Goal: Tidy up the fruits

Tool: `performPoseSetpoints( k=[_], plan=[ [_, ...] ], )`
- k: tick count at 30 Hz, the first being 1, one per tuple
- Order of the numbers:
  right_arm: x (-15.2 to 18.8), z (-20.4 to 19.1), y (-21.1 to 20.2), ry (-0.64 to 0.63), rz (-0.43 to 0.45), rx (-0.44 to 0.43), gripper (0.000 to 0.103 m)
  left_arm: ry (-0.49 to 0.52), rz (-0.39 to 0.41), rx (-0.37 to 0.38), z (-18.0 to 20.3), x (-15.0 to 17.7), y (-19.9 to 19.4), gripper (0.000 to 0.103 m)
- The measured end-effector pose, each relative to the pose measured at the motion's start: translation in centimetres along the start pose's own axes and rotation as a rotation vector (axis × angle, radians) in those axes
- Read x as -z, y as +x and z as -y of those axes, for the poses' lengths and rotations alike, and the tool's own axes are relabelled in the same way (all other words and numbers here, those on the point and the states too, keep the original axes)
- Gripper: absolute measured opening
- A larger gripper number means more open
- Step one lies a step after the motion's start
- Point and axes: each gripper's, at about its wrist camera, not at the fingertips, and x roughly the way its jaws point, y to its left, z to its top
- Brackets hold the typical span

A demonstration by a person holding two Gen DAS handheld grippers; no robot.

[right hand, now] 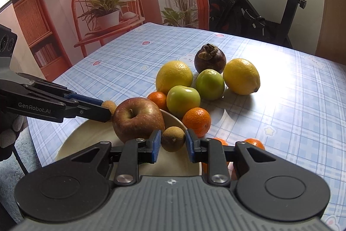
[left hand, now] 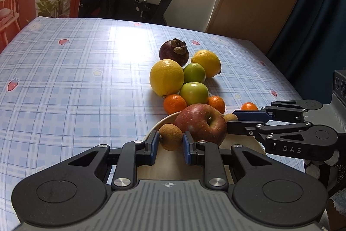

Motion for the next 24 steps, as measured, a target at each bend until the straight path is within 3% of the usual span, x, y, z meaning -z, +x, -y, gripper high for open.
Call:
performPoseSetpoints(
  k=[14,24],
  plan=[
    [0.2,0.5,-0.4,0.031,0.026,0.037,0.028,-0.008,0.003,-0.035,-0.2,0.0,0.6,0.026],
    [0.5,2.1,-2.6,0.119,0.089,0.090,0.028,-0.029,0.073,-0.060,-0.4,-0.5,-1.1,0.026]
  ],
)
